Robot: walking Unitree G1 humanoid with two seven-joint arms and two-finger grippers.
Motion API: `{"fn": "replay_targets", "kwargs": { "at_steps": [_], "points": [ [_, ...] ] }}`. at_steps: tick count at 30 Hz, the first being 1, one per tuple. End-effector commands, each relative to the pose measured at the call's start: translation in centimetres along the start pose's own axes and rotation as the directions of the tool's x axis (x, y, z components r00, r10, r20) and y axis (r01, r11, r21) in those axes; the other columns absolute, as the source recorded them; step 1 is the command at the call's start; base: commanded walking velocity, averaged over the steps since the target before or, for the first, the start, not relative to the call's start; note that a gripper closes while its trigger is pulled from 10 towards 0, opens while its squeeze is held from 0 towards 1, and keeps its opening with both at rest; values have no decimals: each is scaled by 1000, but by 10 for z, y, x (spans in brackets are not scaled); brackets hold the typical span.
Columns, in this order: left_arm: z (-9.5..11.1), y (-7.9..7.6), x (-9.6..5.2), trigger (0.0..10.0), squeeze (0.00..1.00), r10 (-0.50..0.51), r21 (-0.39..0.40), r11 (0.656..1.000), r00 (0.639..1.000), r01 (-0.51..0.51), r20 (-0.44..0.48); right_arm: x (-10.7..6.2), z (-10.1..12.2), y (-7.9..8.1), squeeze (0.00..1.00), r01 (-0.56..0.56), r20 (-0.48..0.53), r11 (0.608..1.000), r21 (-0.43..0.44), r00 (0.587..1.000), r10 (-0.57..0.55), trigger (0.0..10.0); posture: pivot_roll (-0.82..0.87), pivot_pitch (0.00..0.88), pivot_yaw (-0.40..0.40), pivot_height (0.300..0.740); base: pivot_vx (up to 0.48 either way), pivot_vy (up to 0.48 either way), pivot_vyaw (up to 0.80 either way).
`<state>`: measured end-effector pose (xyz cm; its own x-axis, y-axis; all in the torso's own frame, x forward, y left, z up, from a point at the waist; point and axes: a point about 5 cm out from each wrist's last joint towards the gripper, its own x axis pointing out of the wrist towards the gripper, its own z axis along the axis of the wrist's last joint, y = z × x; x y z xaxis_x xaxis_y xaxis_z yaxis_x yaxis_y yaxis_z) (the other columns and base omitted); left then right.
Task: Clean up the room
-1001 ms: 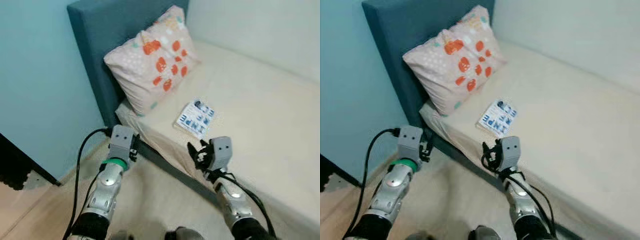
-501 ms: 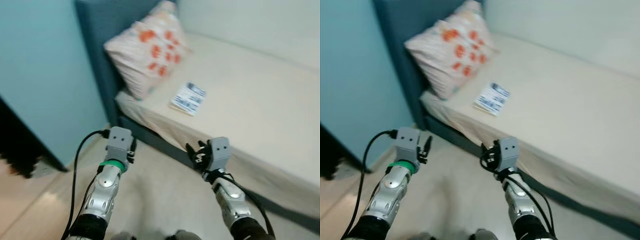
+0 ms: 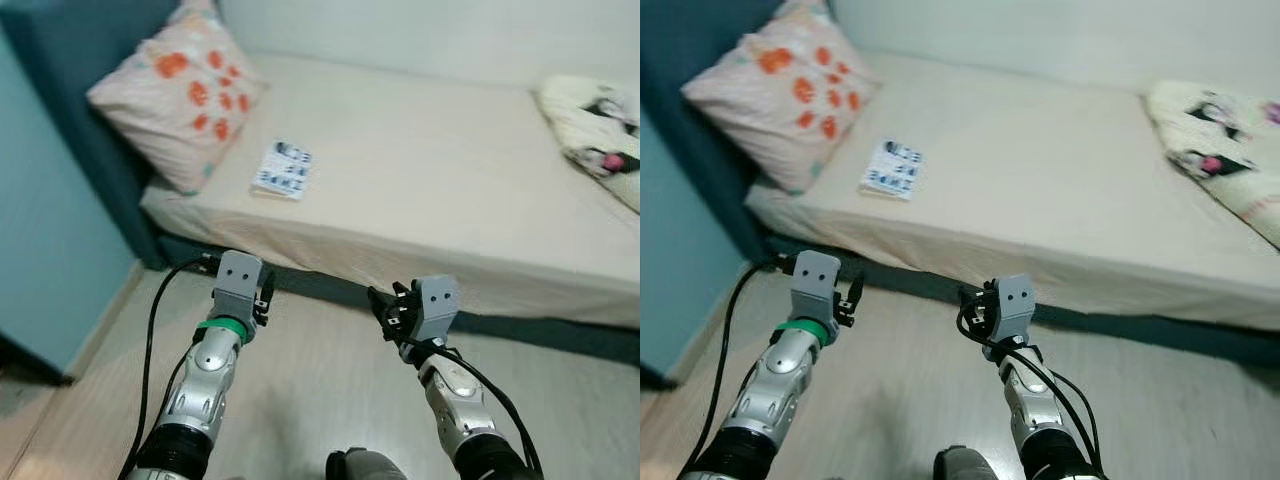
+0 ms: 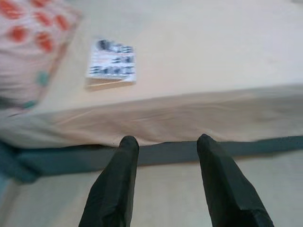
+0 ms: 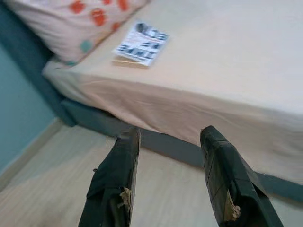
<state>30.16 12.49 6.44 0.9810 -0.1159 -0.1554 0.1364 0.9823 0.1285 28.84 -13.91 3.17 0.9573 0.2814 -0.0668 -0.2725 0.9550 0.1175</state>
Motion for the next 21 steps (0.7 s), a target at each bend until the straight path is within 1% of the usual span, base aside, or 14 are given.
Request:
{"fn": "replay_targets", "kwargs": {
  "at_steps": [1,3,9,14,21],
  "points": [
    [-7,2,0,10000,0,7,-30,1000,999,-8,-43,-1,-3,0,0,1,-12,1000,8,1000,-1,10000,11,0,14,740,0,0,-738],
    [-8,3,0,10000,0,4,-35,999,999,-6,-51,-1,-4,0,0,0,-13,1000,9,1000,0,10000,11,0,14,740,0,0,-738],
    [-14,4,1,10000,0,3,-4,1000,997,-3,-83,-2,-5,0,0,-2,-19,1000,8,1000,2,10000,9,0,13,740,0,0,-744],
    [-14,4,1,10000,0,4,7,1000,996,-4,-84,-3,-5,0,0,-3,-19,1000,7,1000,3,10000,9,0,11,740,0,0,-744],
    [-13,-3,3,10000,0,-11,19,1000,997,12,-78,-4,-6,-1,0,-6,-22,1000,6,1000,6,10000,9,0,9,740,0,0,-746]
  ]
}}
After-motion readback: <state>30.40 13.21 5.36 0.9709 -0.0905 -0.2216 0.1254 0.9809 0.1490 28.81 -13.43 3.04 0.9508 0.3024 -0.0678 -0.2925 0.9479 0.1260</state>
